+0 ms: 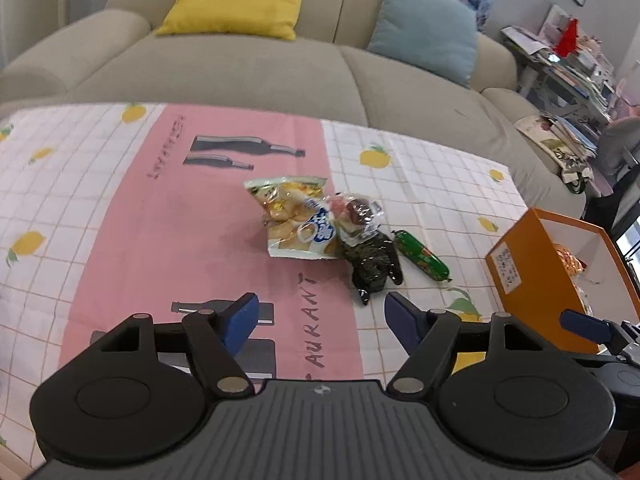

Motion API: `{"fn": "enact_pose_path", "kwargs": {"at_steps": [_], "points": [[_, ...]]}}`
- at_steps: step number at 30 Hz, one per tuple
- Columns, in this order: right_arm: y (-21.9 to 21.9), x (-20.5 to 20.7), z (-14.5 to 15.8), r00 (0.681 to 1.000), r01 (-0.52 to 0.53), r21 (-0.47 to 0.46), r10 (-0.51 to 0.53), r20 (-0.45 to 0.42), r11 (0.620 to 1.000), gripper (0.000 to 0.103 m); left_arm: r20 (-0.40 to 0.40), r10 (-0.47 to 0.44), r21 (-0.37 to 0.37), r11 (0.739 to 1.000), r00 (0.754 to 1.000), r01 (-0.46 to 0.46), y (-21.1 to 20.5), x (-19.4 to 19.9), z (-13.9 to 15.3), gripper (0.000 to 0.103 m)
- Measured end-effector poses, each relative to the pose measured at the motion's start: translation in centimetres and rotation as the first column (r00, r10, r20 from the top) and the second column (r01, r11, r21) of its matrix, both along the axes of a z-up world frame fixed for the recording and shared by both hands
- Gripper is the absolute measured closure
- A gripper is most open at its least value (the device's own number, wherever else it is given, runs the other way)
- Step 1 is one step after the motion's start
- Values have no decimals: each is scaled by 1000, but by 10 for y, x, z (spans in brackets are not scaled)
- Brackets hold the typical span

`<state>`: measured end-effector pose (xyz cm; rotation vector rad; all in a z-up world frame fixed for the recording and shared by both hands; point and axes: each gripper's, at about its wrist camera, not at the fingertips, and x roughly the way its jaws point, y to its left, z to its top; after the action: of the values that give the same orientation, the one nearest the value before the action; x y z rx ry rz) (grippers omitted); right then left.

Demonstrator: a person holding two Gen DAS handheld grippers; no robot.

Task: Organize snacks
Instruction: 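Withdraw both open tools from the box back toward the remaining snacks, then grasp the white bread-roll bag with the left tool while the right grasps the dark green packet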

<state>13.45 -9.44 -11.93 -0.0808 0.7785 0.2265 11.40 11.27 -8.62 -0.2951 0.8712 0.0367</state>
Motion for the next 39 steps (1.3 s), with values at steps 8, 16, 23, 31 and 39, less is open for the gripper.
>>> {"fn": "enact_pose_path", "kwargs": {"at_steps": [8,16,23,31,39], "points": [[9,42,-13,1000,5,-11,-6,-27,1000,3,39,-27,7,1000,999,27,15,22,-16,19],[19,72,-34,998,-32,-12,31,-57,999,4,44,-25,-24,999,999,26,28,54,-26,15],[44,94,-48,993,-96,7,96,-74,995,4,-9,-20,-83,996,1000,20,31,94,-50,15],[77,115,-70,981,-162,-18,159,-115,987,4,-67,9,-82,997,998,-15,31,121,-73,15],[86,128,-89,971,-164,-13,159,-179,986,14,-113,34,-110,993,993,-47,33,133,-88,21]]}}
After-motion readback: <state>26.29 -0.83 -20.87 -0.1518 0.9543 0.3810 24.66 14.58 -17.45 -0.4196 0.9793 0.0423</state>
